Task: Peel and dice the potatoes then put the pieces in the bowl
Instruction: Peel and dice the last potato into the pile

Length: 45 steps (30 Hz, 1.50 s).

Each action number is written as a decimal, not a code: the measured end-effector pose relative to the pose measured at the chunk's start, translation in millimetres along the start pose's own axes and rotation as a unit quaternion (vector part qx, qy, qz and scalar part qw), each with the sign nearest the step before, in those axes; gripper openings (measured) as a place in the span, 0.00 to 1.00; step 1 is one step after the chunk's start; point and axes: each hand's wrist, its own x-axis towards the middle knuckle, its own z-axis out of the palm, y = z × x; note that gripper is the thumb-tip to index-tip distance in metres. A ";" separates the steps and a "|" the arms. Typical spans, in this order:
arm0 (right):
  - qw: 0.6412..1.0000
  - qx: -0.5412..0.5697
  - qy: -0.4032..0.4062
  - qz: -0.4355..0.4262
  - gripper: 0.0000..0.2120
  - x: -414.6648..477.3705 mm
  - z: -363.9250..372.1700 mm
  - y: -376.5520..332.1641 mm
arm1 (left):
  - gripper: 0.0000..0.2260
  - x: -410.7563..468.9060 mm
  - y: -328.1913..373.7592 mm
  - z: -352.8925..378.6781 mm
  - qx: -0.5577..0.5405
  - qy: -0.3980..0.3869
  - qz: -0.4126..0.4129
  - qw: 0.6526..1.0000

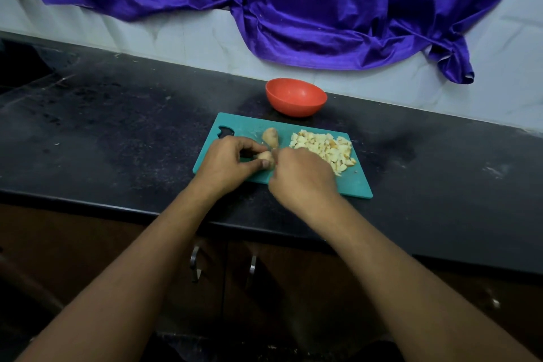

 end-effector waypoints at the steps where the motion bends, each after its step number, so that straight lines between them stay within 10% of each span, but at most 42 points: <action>1: 1.000 -0.012 0.006 -0.003 0.24 -5.2 7.8 0.3 | 0.12 0.2 -0.2 0.6 0.001 0.002 -0.002 1.000; 26: 0.999 -0.038 0.012 -0.031 0.30 -26.4 29.5 14.3 | 0.13 0.3 -2.2 4.0 0.010 0.019 -0.006 1.000; 33: 0.948 0.307 -0.021 0.085 0.16 -12.2 8.8 40.7 | 0.11 -1.2 0.5 3.6 -0.001 0.031 -0.008 0.999; 45: 0.995 0.094 0.029 0.018 0.20 -14.5 -14.7 11.6 | 0.10 -3.4 2.4 2.2 -0.011 0.028 -0.013 0.999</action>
